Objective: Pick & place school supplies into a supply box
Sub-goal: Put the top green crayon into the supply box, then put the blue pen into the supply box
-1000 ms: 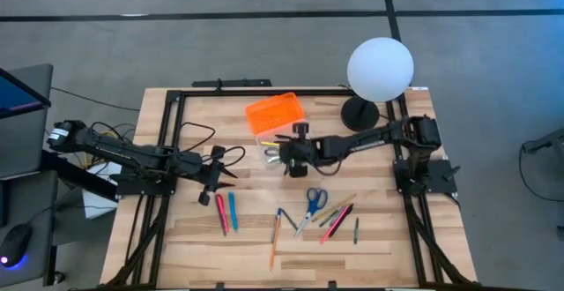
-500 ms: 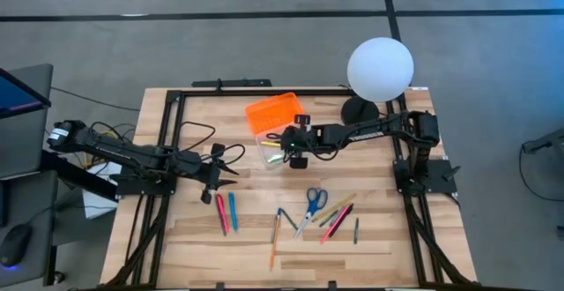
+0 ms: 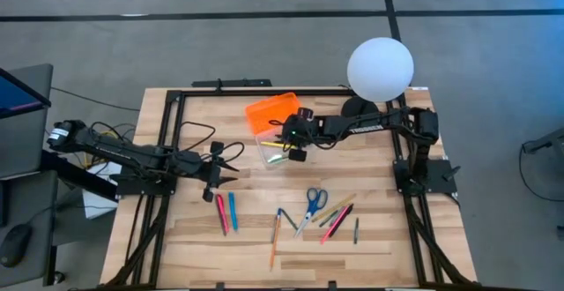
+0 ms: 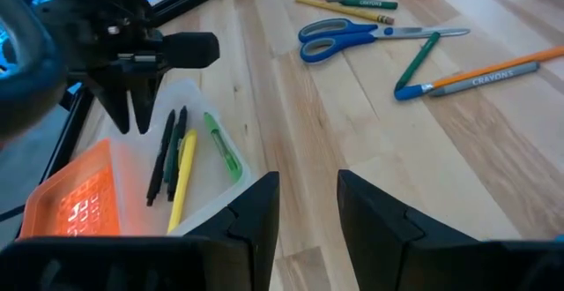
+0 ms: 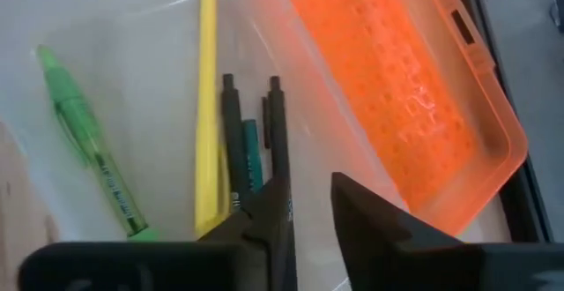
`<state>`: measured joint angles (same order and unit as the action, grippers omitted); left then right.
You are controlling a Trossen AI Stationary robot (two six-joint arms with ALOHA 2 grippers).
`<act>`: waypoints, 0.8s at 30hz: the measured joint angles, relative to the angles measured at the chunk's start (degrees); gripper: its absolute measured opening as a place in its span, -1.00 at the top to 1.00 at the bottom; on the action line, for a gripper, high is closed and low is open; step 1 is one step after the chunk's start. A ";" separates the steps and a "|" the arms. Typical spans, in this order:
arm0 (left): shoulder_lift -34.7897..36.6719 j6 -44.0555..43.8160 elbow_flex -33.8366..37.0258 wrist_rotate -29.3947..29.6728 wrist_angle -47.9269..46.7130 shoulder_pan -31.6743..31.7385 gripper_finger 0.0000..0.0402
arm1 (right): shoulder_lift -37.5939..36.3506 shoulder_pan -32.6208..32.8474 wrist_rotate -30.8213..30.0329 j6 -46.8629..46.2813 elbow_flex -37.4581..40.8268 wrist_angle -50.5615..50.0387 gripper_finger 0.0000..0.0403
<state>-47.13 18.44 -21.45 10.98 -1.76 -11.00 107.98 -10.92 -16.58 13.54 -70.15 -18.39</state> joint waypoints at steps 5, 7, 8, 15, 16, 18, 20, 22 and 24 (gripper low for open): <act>-0.09 -0.07 0.00 -0.02 -0.13 0.00 0.44 | 0.00 1.40 0.01 1.35 0.00 0.97 0.41; -0.19 -0.57 0.00 -0.21 -0.42 0.00 0.44 | 0.00 2.75 -0.15 2.51 0.00 0.96 0.36; -0.30 -0.84 0.00 -0.36 -0.48 0.00 0.44 | 0.00 3.59 -0.20 3.16 0.00 0.96 0.35; -1.53 -4.72 -0.02 -5.41 -2.74 0.00 0.44 | -1.05 10.18 -2.57 4.93 -0.02 0.00 0.33; -1.57 -5.31 -0.02 -6.55 -3.63 0.00 0.44 | -1.46 11.17 -3.00 4.92 -0.09 -0.09 0.34; -1.69 -6.23 -0.02 -8.96 -4.23 0.00 0.44 | -2.52 13.02 -3.08 4.49 0.00 -1.47 0.36; -2.18 -7.06 -0.04 -11.84 -5.51 0.00 0.44 | -3.83 15.13 -3.06 3.85 0.00 -1.85 0.38; -2.88 -7.79 -0.02 -16.22 -5.74 0.00 0.44 | -5.36 17.47 -3.06 3.01 0.00 -2.74 0.40; -4.13 -7.98 -0.04 -20.37 -5.81 -0.02 0.44 | -6.78 19.74 -3.06 2.45 0.34 -2.98 0.41</act>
<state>-51.26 10.46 -21.49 -9.39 -7.57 -11.03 101.21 8.83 -19.64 15.99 -69.81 -21.37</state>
